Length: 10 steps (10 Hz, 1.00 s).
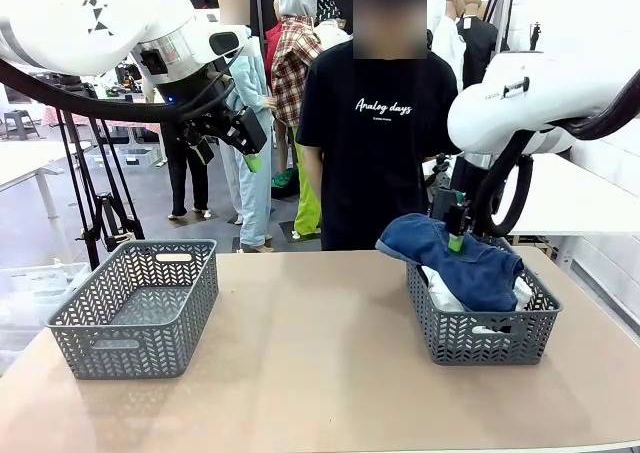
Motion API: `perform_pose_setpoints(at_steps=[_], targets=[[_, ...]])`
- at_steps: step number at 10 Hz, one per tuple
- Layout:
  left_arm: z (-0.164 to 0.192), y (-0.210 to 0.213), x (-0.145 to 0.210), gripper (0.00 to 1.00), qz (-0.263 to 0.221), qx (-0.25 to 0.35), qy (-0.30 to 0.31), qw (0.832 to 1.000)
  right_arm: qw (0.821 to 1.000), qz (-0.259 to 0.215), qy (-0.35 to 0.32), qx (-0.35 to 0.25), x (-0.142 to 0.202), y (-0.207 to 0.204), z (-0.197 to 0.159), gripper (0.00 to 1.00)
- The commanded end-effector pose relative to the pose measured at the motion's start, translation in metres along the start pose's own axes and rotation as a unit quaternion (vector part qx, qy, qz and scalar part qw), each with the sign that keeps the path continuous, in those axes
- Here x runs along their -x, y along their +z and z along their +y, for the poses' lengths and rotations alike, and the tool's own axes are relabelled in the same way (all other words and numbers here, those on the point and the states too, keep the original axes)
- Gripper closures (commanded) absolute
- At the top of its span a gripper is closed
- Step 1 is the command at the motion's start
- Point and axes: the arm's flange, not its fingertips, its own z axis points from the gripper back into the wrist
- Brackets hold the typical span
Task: Sort the tops and bottoms.
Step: Sort the clothes according to human instructions.
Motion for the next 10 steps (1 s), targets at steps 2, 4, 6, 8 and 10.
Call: perform_pose_setpoints(at_steps=[2,4,6,8,10], targets=[[0.002,0.0,0.0,0.04,-0.002,0.0,0.001,1.0,0.999,-0.039,-0.009,-0.006,0.012,0.01,0.003,0.0],[0.002,0.0,0.0,0.04,-0.002,0.0,0.001,1.0,0.999,-0.023,-0.021,-0.024,0.005,0.009,-0.001,0.0],[0.002,0.0,0.0,0.04,-0.002,0.0,0.001,1.0,1.0,-0.023,-0.009,0.002,0.003,0.019,-0.001,0.0],[0.002,0.0,0.0,0.04,-0.002,0.0,0.001,1.0,1.0,-0.023,-0.009,0.002,0.003,0.019,-0.001,0.0],[0.002,0.0,0.0,0.04,-0.002,0.0,0.001,1.0,1.0,-0.023,-0.009,0.002,0.003,0.019,-0.001,0.0]])
